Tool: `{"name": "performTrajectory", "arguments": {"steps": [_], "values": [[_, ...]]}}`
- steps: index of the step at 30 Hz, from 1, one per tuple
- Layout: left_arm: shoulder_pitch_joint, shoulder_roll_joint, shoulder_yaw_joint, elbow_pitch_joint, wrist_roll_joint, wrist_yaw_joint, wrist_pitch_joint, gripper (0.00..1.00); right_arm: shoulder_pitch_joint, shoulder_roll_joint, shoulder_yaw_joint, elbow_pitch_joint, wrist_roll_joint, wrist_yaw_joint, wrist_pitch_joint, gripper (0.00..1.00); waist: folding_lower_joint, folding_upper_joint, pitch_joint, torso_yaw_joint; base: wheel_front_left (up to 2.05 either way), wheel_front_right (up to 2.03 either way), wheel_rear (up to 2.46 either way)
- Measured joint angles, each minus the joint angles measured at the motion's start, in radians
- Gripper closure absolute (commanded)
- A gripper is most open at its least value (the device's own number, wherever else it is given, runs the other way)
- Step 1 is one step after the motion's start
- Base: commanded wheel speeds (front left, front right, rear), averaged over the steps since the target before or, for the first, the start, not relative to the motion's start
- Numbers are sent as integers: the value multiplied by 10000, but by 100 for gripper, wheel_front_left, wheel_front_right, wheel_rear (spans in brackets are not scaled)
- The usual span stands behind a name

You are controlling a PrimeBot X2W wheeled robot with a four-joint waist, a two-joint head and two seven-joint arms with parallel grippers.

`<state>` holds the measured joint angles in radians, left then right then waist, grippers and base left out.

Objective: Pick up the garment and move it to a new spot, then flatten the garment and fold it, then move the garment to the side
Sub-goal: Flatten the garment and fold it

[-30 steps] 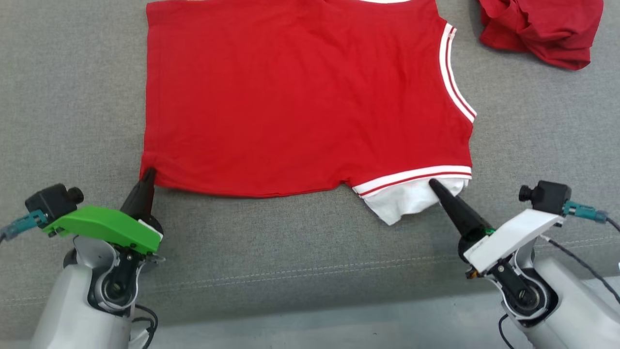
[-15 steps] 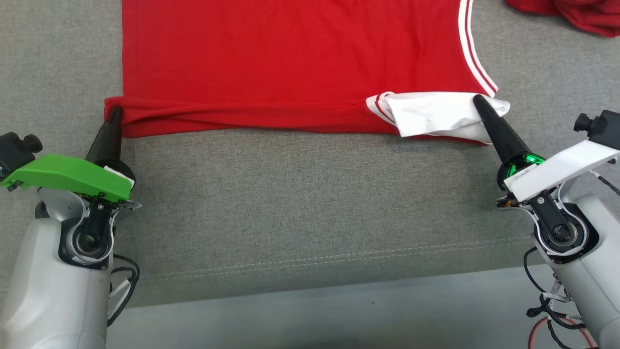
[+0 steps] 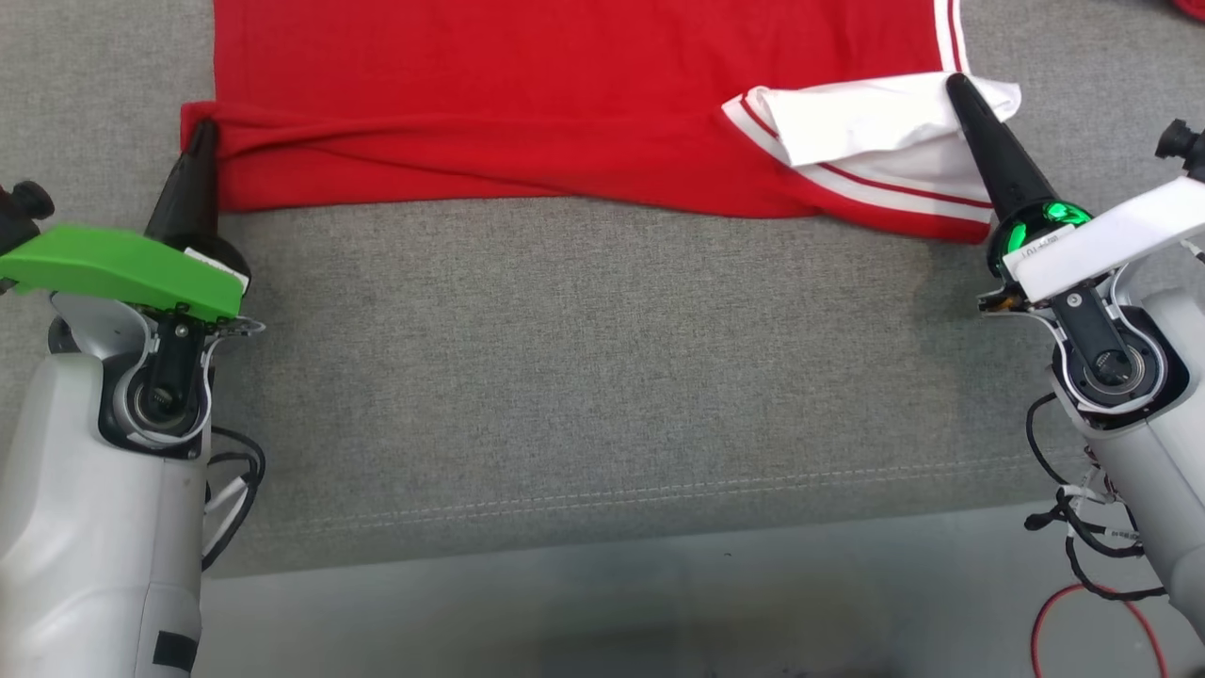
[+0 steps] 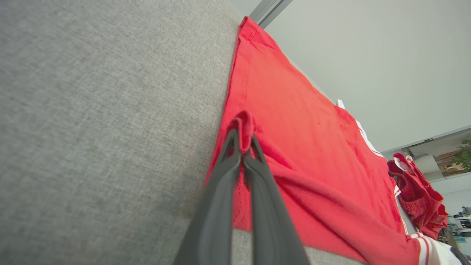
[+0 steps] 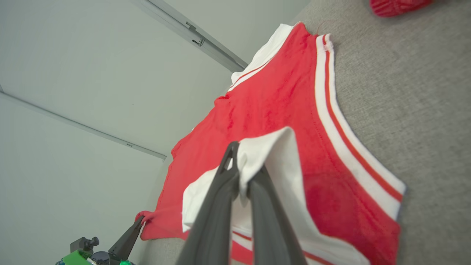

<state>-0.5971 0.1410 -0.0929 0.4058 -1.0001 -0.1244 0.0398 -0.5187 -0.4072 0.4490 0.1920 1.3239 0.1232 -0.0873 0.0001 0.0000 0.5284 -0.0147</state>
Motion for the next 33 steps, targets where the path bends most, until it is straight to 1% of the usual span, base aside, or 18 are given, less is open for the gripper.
{"name": "performTrajectory", "arguments": {"steps": [6,15,33], "values": [[-204,-29,-96,65,0,0,-94,100,-455,-13,23,393,-2,0,-19,100,0,1,158,59,0,0,0],[-586,-84,-161,320,0,0,-157,100,-881,2,52,663,-2,0,-226,100,0,1,322,133,0,0,0],[-1158,-12,-562,717,0,2,-324,100,-1548,94,403,1346,-40,2,-587,100,-1,1,576,136,0,0,0]]}}
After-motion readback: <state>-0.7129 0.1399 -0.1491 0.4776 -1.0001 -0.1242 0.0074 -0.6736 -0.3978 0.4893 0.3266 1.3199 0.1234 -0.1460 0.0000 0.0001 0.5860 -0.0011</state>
